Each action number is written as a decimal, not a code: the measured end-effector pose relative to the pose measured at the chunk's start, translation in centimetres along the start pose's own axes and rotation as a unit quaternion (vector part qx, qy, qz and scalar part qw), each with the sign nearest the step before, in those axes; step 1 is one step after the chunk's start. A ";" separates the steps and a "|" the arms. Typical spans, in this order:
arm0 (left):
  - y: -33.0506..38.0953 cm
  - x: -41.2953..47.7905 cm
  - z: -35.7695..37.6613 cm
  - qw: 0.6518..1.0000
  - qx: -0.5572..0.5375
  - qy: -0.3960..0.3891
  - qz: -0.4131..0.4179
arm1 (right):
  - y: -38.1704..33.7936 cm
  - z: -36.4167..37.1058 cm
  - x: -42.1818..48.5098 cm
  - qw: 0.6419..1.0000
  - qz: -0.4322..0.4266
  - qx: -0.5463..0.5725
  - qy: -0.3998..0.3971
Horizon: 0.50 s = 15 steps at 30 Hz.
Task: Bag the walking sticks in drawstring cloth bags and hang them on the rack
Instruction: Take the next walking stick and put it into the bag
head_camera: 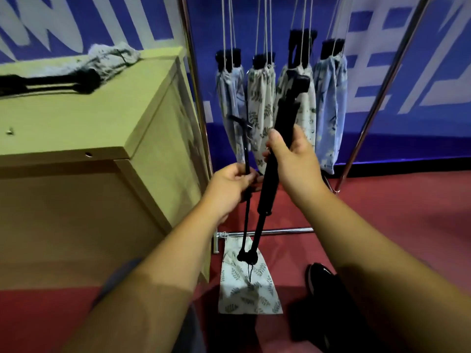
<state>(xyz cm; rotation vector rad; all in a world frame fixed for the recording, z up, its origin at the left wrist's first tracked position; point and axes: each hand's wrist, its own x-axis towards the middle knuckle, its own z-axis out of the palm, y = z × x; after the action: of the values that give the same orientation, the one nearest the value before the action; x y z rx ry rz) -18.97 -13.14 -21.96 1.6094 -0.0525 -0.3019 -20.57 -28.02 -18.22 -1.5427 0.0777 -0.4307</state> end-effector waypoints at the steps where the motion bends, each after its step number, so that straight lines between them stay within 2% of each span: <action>1: -0.2 0.3 0.0 1.000 0.001 0.000 0.000 | 1.0 -0.2 -0.3 1.000 0.006 0.002 -0.005; 9: -0.1 2.4 0.3 1.000 -0.025 0.012 0.011 | 3.4 -0.1 1.7 0.997 0.038 -0.014 -0.065; 15: 0.5 3.1 -0.3 0.998 -0.054 0.023 0.022 | 5.4 -0.2 2.0 0.995 0.061 -0.028 -0.070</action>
<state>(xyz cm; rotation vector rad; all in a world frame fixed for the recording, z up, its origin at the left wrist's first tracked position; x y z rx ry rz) -15.84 -13.51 -21.97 1.5047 -0.0363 -0.2299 -17.58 -28.96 -23.03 -1.6090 0.0763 -0.2246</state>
